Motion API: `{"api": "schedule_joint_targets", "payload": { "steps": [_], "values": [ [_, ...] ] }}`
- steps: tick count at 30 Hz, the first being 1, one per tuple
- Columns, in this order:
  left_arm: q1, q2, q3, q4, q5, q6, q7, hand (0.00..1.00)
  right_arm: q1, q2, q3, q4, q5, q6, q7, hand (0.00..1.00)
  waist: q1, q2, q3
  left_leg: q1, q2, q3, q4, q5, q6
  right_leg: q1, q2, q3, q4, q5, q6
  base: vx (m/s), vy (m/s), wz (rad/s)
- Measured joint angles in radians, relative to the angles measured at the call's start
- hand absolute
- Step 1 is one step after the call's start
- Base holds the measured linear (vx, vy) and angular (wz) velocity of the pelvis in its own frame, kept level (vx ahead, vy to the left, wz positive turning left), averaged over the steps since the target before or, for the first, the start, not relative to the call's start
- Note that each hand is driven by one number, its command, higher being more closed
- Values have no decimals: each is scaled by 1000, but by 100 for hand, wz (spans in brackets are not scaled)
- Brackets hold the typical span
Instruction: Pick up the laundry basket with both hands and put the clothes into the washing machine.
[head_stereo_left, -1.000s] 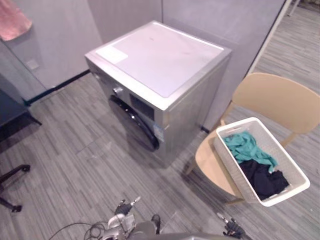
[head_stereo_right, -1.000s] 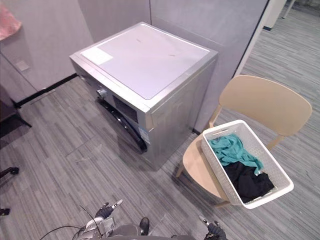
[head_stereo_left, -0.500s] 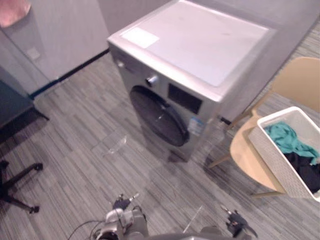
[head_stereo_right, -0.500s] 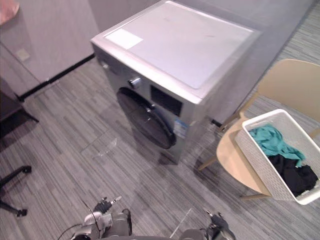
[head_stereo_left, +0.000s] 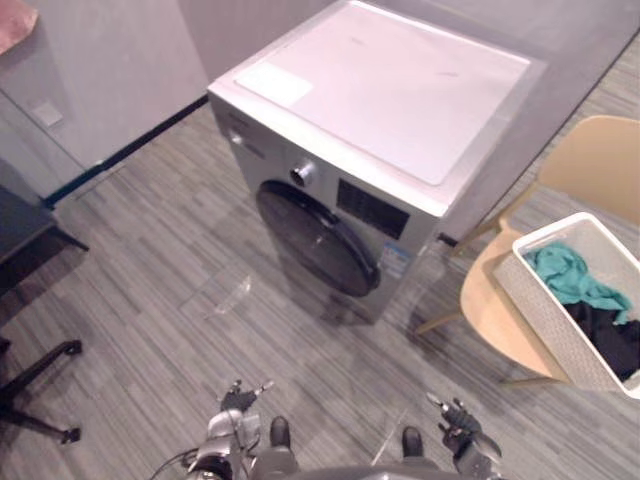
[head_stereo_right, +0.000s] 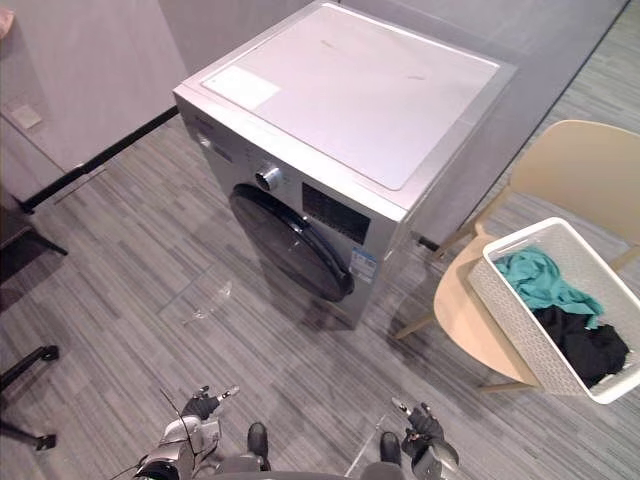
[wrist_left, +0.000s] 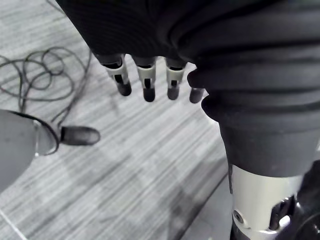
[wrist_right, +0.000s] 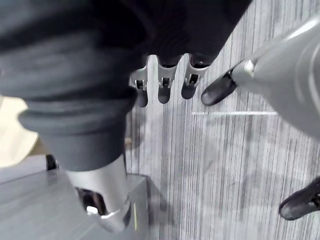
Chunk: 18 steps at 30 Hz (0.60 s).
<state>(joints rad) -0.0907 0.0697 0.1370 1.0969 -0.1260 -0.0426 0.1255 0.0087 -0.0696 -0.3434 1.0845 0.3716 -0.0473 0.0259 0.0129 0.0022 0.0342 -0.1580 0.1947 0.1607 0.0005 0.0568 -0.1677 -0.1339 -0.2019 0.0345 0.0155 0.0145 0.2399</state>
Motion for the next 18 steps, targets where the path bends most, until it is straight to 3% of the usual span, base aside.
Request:
{"api": "schedule_joint_targets", "payload": {
  "steps": [2,3,16,18],
  "values": [
    [3,-6,-17,2,0,0,-17,0,26,-13,0,14,-12,13,1,0,0,-4,-4,16,-5,5,-25,16,-1,1,4,-1,0,2,-3,-41,-40,-3],
    [21,34,-26,40,2,15,-36,0,-23,28,-41,119,-20,35,39,0,-1,-79,-49,50,-35,-19,-105,65,16,44,-14,-33,-51,-34,-47,0,0,0],
    [24,58,-27,36,4,14,-40,0,-33,25,-89,112,-20,35,43,0,-2,-77,-45,-16,-42,-24,-104,43,27,-13,-20,-49,-41,-59,-40,12,-5,4],
    [22,74,-26,31,10,8,-42,0,-33,26,-76,32,-4,35,40,0,-3,-75,-43,-16,-42,-20,-104,40,22,-18,-21,-46,-41,-60,-40,99,-20,-6]
  ]
}}
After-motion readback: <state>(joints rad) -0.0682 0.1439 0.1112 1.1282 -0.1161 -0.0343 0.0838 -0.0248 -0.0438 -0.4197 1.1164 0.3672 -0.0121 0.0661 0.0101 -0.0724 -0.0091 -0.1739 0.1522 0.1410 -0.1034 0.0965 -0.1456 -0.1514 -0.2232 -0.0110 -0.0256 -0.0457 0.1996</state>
